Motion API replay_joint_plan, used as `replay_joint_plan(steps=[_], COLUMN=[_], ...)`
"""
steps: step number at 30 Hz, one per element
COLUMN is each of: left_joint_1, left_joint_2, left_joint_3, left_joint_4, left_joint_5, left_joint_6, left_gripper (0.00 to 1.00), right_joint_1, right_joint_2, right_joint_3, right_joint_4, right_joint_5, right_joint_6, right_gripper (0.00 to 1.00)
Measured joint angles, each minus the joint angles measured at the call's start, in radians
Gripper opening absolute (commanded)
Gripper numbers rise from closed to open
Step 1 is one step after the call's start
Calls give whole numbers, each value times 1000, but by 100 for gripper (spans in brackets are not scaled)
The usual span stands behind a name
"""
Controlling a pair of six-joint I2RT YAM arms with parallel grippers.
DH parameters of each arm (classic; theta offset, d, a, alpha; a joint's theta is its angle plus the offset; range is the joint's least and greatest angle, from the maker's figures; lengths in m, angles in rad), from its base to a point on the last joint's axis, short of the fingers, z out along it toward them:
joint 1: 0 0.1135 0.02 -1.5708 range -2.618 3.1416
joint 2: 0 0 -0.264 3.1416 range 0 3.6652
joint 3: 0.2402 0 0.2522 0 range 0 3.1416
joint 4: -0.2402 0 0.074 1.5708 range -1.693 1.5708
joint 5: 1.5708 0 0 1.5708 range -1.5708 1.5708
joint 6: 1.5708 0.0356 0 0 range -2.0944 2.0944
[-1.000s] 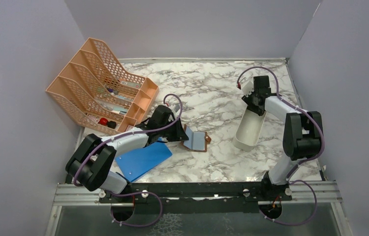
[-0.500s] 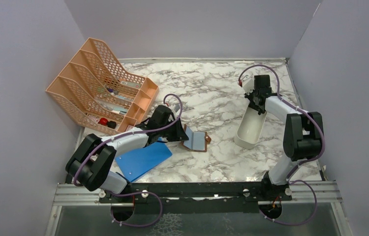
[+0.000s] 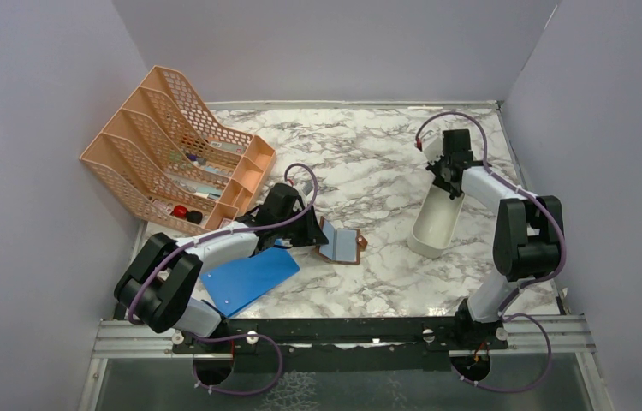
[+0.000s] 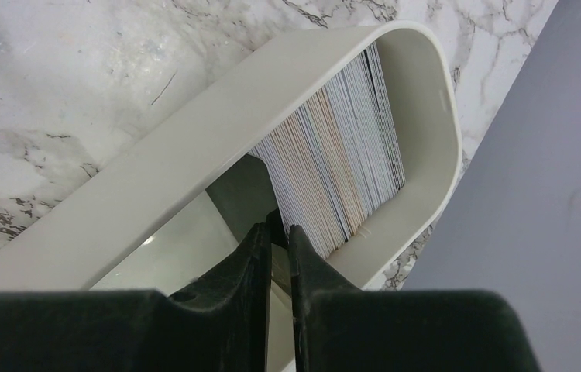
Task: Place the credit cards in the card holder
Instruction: Pick up the credit card from the storage box.
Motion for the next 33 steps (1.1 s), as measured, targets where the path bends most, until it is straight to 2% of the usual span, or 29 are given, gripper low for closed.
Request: replay_joint_plan(steps=[17,33], left_joint_1=[0,1], left_joint_2=[3,30], left_joint_3=[0,-1], left_joint_4=[2,69], left_joint_5=[1,54], left_joint_6=[0,-48], left_gripper=[19,12], right_joint_1=[0,-4], right_joint_2=[-46,-117], right_joint_3=[74,272], right_joint_4=[-168,-410], right_joint_5=[-58,-95], right_joint_6=[66,275], right_gripper=[1,1])
